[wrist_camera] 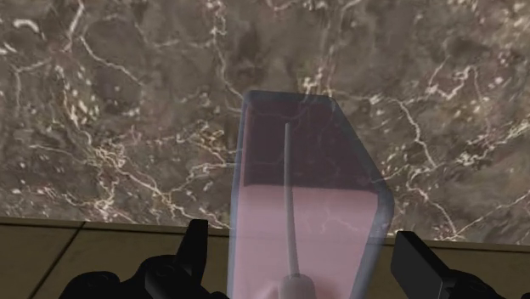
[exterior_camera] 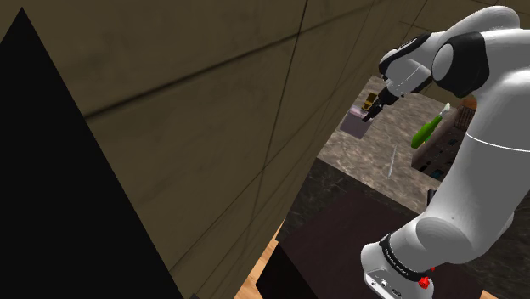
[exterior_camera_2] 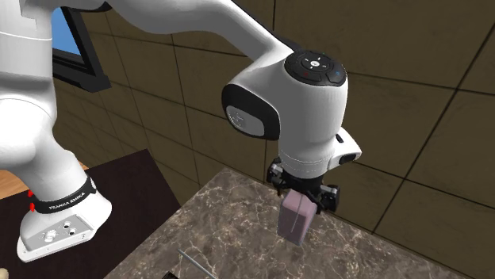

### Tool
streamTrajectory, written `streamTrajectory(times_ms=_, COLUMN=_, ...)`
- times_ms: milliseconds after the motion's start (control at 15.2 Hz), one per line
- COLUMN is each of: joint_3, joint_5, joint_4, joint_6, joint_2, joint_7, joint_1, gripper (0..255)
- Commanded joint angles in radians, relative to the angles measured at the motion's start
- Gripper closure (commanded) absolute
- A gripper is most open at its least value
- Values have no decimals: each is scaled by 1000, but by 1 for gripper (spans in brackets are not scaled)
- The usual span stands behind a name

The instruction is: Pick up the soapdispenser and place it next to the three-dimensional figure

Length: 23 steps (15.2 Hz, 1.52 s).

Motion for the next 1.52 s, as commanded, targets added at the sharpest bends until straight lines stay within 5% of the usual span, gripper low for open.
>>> streamTrajectory(times_ms=0, joint_3=5, joint_5=9, joint_4=-1, joint_6=7, joint_2=8, joint_7=-6, joint_1=-3, gripper=0)
streamTrajectory(times_ms=396, joint_3=5, joint_5=9, joint_4=-1, joint_6=7, joint_2=8, joint_7=-6, joint_1=-3, gripper=0)
streamTrajectory(times_ms=462, joint_3=5, joint_5=9, joint_4=-1, joint_6=7, joint_2=8, joint_7=-6, joint_1=-3, gripper=255)
streamTrajectory(times_ms=1056, joint_3=5, joint_5=9, joint_4=-1, joint_6=7, joint_2=8, joint_7=-6, joint_1=-3, gripper=255)
streamTrajectory(times_ms=1452, joint_3=-26, joint_5=-50, joint_4=16, joint_6=-40, joint_2=-43, joint_7=42, joint_1=21, gripper=255)
